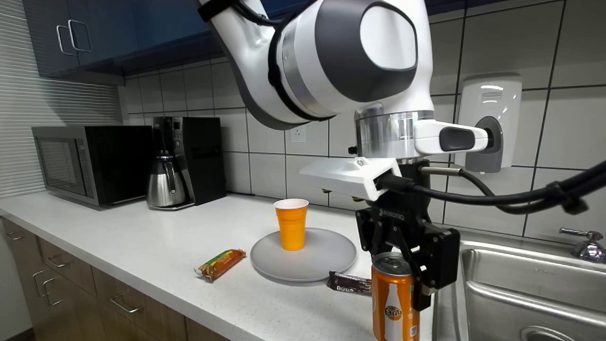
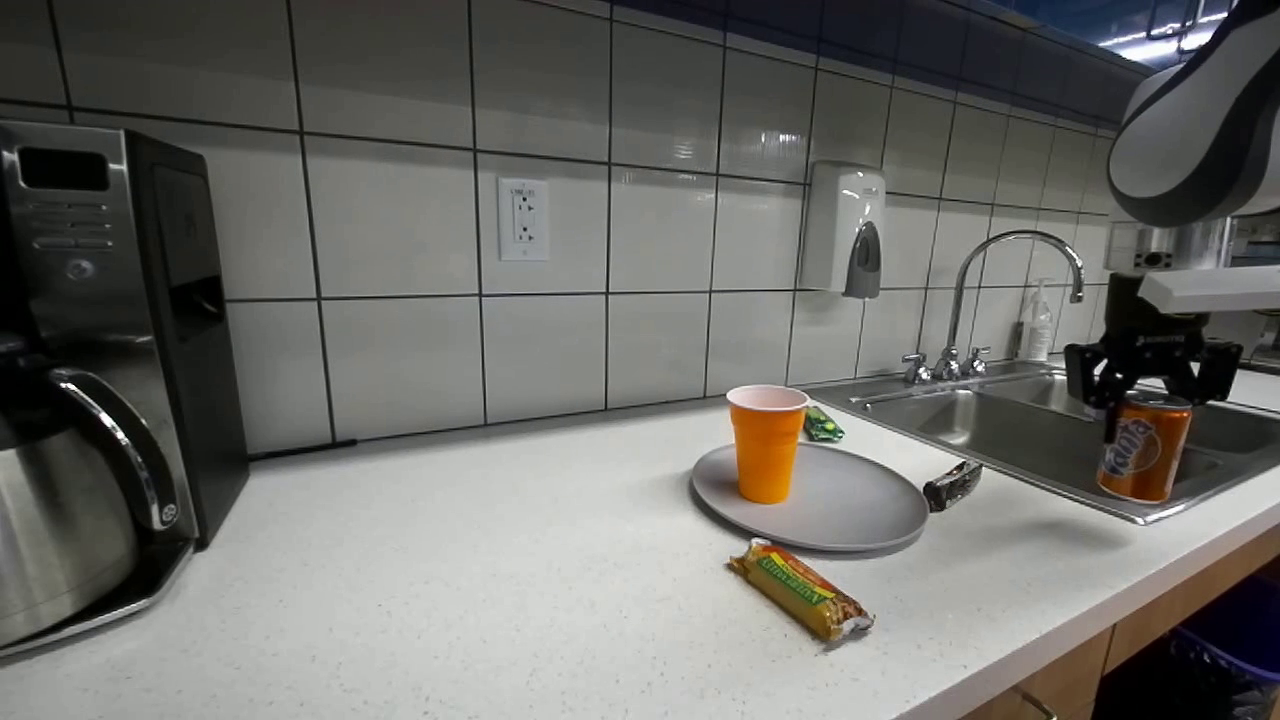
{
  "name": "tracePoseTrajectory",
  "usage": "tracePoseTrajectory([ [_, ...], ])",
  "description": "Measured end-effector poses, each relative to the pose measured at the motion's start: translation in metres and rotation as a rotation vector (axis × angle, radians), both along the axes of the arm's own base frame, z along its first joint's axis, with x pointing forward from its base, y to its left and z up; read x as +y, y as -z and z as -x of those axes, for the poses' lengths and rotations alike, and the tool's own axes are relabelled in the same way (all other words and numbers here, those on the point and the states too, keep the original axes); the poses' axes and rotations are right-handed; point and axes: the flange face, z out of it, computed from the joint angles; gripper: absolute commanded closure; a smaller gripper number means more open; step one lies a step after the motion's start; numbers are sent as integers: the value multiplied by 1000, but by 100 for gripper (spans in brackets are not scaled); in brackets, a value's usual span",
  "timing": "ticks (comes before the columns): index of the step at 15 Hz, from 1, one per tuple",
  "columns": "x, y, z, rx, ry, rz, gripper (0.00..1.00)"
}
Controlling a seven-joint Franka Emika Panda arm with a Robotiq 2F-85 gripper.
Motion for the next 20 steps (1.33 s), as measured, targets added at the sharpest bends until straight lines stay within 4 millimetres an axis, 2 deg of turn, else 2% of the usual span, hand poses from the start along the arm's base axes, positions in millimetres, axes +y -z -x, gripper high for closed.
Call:
tracePoseTrajectory([
  [20, -4, 35, -2, 52, -44, -28, 61],
])
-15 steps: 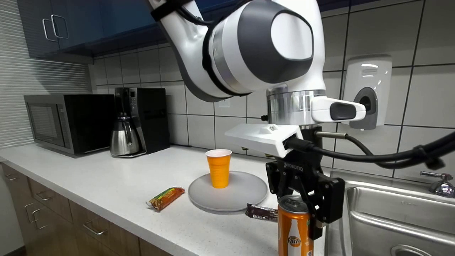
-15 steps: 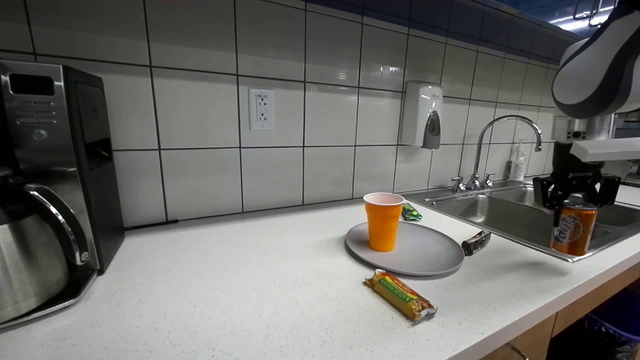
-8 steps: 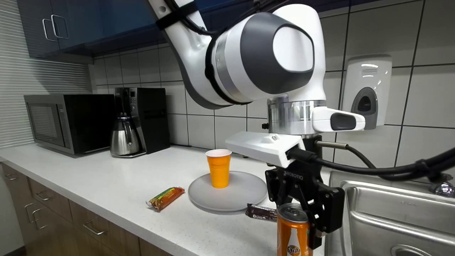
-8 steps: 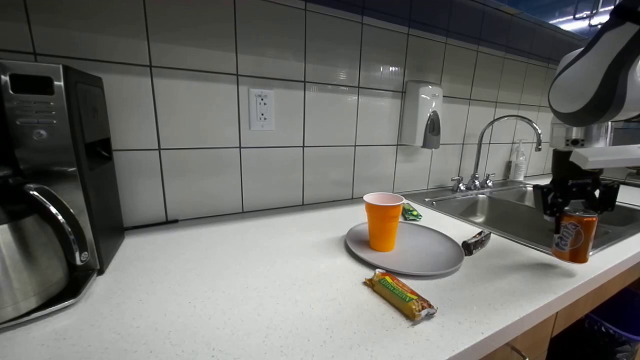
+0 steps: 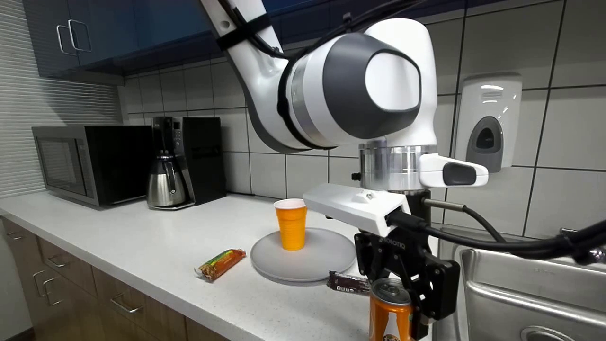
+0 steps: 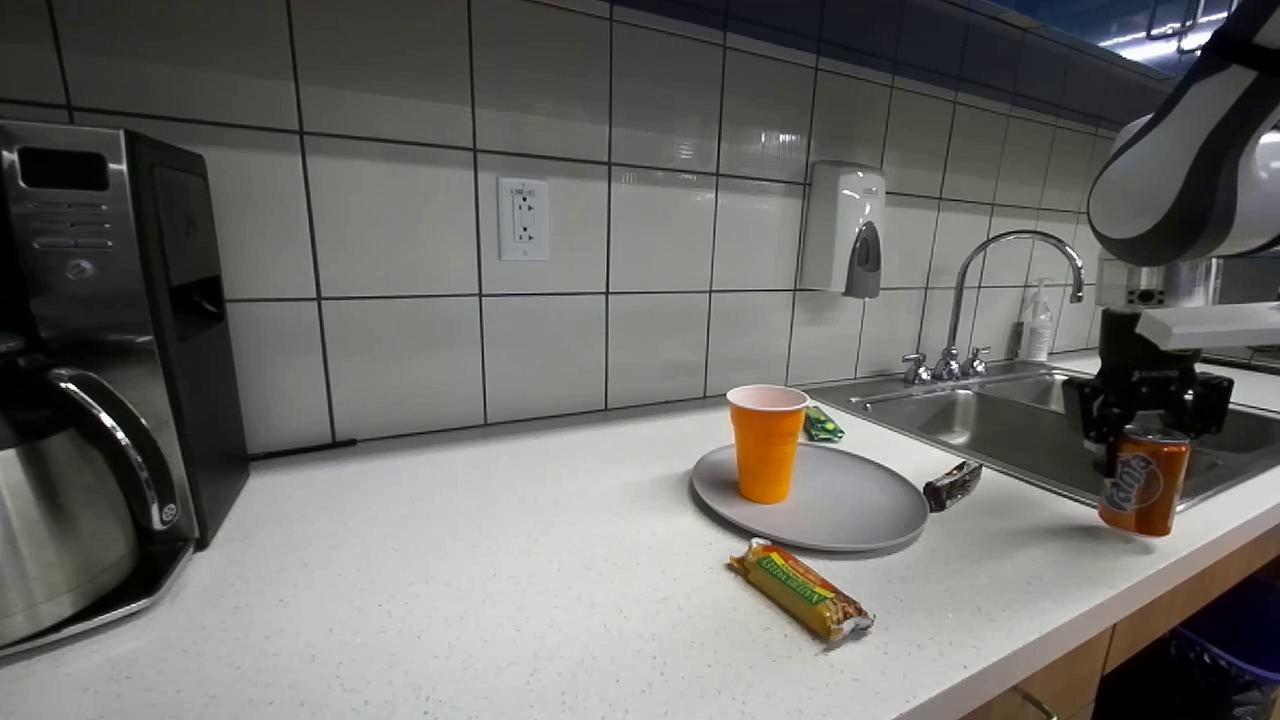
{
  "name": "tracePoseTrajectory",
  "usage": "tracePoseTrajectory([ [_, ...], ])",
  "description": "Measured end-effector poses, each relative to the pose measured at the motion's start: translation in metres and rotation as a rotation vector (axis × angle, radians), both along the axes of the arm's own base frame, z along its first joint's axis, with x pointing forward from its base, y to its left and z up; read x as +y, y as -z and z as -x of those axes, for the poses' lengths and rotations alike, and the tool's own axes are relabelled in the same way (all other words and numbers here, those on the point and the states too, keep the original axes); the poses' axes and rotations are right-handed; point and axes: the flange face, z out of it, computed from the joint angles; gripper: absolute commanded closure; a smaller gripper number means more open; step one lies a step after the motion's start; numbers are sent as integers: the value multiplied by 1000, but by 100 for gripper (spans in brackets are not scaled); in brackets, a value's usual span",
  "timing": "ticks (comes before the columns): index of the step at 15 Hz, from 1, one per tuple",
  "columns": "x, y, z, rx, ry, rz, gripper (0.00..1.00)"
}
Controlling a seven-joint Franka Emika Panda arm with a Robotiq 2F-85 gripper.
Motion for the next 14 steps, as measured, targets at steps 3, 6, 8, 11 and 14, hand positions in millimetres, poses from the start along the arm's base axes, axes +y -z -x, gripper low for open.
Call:
tracePoseTrajectory([
  [3, -2, 5, -1, -8, 4, -9, 61],
  [6, -3, 10, -2, -7, 4, -14, 61],
  [8, -4, 12, -3, -4, 4, -15, 9],
  [11, -6, 12, -6, -7, 2, -12, 0],
  [14, -7, 8, -9, -16, 1, -8, 0],
])
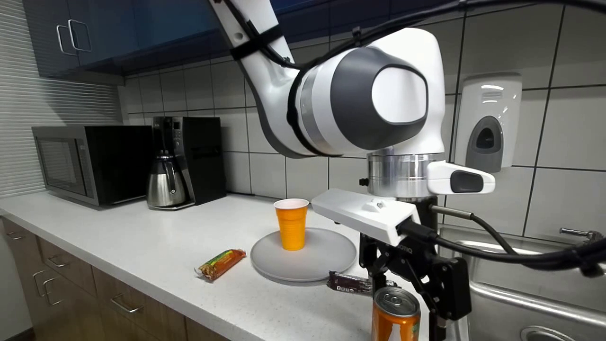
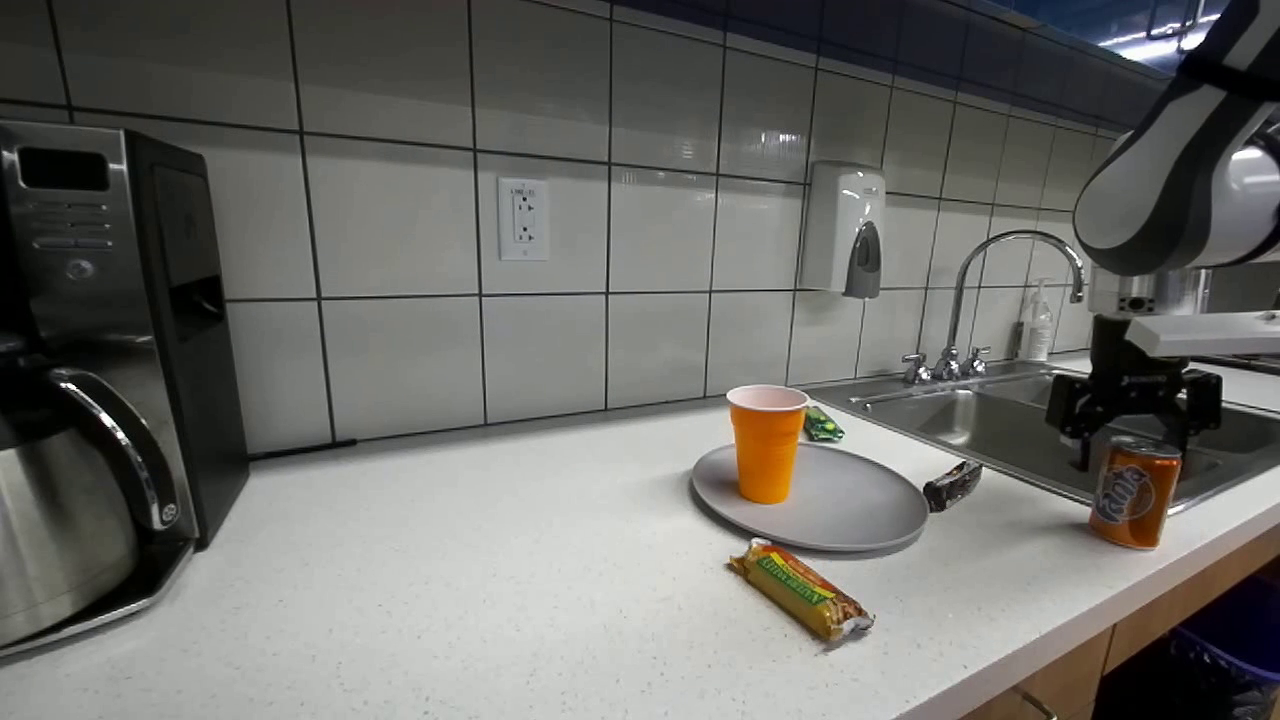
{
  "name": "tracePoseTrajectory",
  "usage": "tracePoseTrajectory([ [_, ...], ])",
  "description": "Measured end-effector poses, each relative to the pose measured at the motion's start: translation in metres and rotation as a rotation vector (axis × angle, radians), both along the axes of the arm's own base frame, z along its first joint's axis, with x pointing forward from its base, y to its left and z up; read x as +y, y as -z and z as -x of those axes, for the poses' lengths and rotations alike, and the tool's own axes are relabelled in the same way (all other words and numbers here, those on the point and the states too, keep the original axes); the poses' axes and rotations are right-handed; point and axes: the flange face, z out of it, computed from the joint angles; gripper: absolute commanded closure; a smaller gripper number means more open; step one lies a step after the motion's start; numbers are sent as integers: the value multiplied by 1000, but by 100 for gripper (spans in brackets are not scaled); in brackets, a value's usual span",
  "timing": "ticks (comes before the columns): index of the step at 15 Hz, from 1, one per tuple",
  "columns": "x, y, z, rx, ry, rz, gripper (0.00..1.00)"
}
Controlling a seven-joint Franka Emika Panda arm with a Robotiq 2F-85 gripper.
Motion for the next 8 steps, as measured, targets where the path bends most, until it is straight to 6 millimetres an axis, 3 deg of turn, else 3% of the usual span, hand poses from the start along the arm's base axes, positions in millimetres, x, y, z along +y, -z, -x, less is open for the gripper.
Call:
tracePoseTrajectory([
  [8, 3, -22, -7, -44, -17, 15, 0],
])
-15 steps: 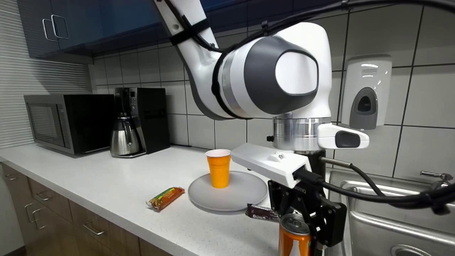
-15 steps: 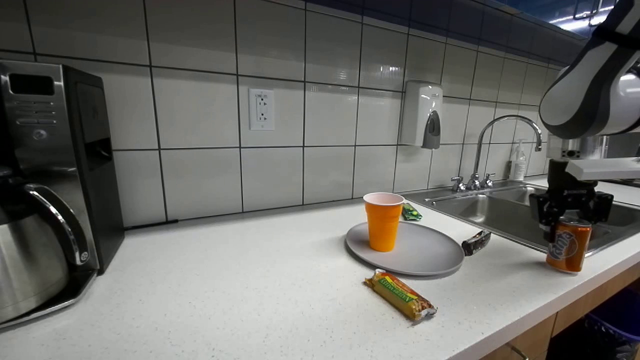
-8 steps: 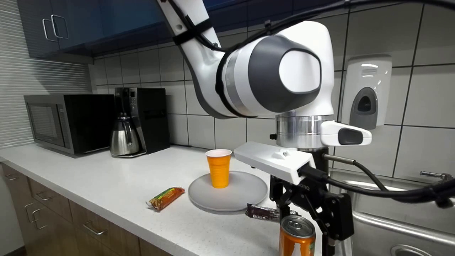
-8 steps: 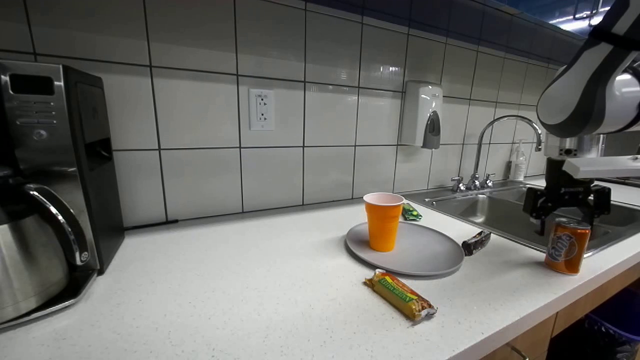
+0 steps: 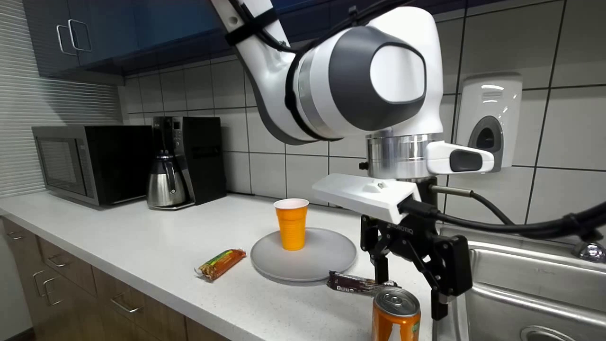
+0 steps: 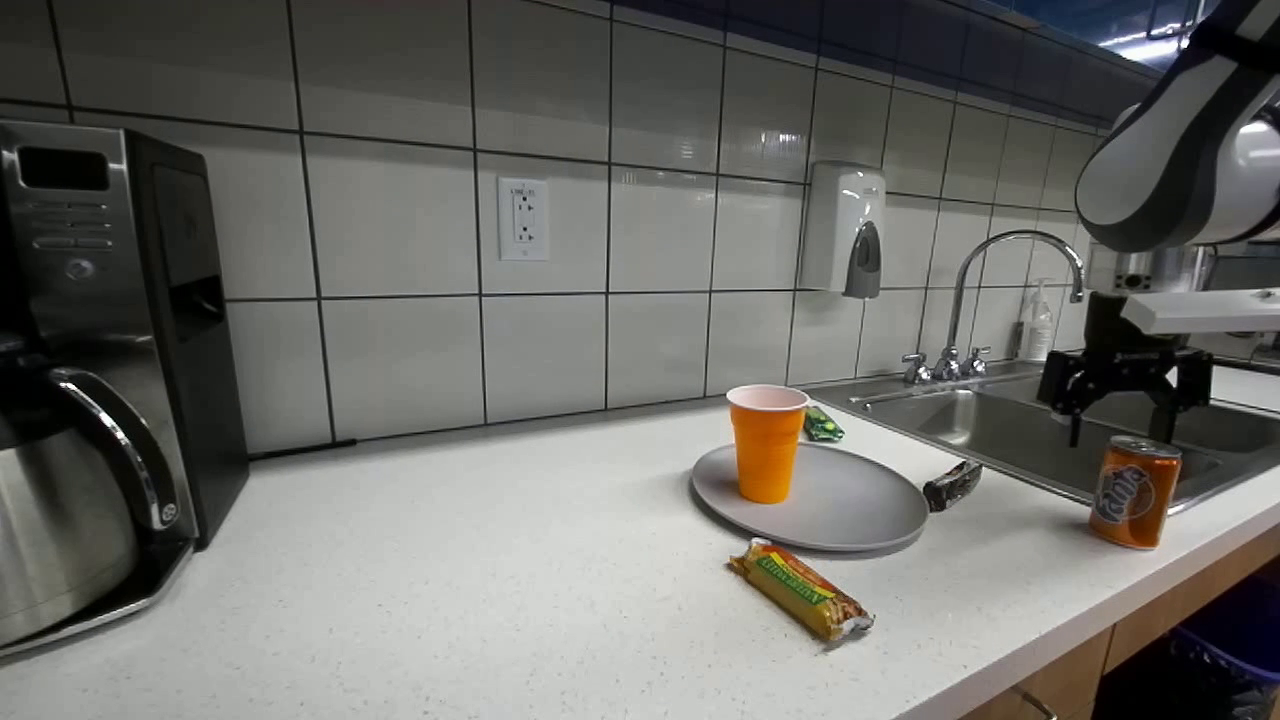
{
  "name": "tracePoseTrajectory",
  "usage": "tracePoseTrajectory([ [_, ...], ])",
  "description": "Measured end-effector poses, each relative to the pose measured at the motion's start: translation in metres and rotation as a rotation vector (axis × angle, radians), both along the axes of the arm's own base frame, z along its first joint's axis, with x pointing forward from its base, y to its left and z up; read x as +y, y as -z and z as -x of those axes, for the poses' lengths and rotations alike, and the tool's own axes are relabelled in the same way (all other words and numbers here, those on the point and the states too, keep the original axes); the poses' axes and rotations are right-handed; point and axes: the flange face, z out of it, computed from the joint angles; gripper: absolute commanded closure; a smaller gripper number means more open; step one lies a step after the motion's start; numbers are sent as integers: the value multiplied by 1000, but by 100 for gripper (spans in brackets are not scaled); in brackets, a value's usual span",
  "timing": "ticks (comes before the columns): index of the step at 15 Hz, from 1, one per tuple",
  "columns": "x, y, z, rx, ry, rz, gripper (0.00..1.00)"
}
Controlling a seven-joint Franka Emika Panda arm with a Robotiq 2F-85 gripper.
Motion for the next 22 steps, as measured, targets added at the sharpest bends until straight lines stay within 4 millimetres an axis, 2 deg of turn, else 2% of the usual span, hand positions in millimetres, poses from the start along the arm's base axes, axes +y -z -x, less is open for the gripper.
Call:
tracePoseTrajectory([
  [4, 11, -19, -9, -31, -41, 18, 0],
  [9, 37, -33, -23, -61, -100, 23, 0],
  [16, 85, -42, -48, -88, -170, 21, 0],
  [22, 137, -50, -69, -115, -221, 15, 0],
])
